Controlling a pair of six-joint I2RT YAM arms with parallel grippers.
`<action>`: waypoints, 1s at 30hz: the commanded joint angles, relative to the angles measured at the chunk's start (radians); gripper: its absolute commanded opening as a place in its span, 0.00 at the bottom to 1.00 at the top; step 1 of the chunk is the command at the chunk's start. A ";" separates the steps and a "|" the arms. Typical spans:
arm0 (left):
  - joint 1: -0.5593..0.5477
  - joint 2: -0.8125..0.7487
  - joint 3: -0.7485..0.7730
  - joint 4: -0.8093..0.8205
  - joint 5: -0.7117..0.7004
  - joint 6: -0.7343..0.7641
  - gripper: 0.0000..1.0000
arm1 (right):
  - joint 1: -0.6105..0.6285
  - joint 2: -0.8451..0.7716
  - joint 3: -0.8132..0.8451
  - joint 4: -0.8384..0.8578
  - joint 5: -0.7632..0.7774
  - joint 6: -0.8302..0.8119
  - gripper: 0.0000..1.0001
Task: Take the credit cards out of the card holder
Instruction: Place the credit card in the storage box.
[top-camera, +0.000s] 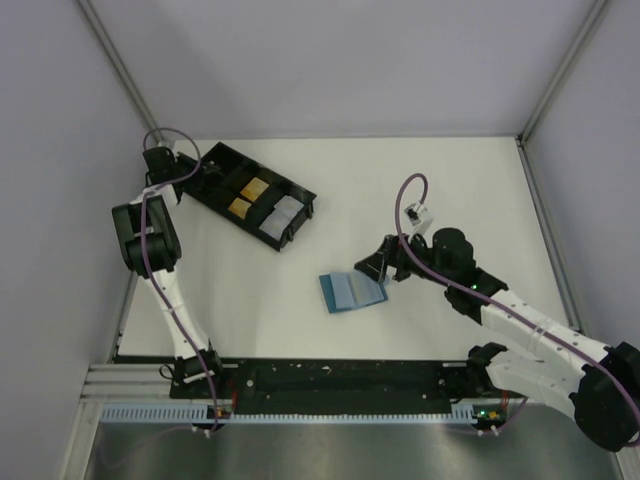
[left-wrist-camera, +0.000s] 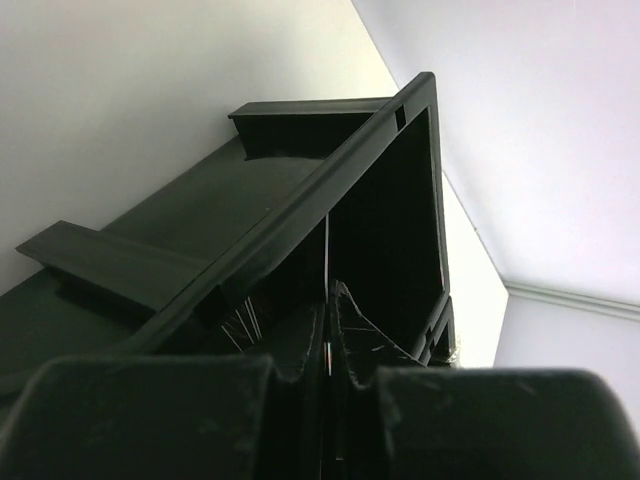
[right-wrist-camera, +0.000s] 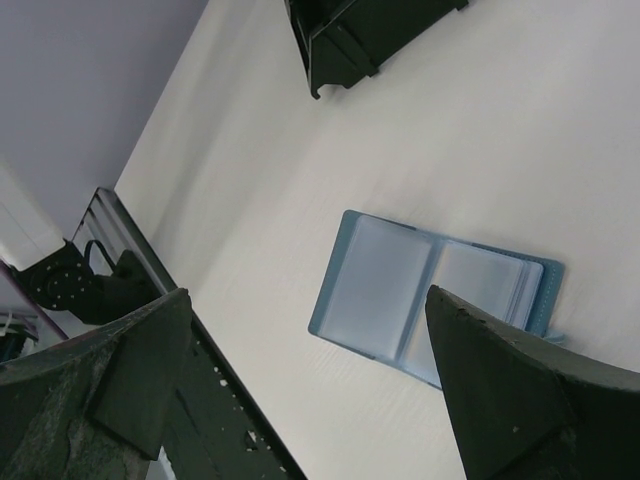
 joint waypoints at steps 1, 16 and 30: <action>0.002 -0.018 0.020 0.030 -0.009 -0.005 0.17 | -0.010 0.001 -0.001 0.051 -0.018 0.009 0.98; 0.005 -0.237 -0.034 -0.243 -0.226 0.202 0.82 | -0.010 -0.081 -0.004 -0.037 0.014 -0.024 0.97; -0.171 -0.804 -0.449 -0.387 -0.308 0.265 0.78 | -0.009 0.032 0.071 -0.221 0.059 -0.079 0.85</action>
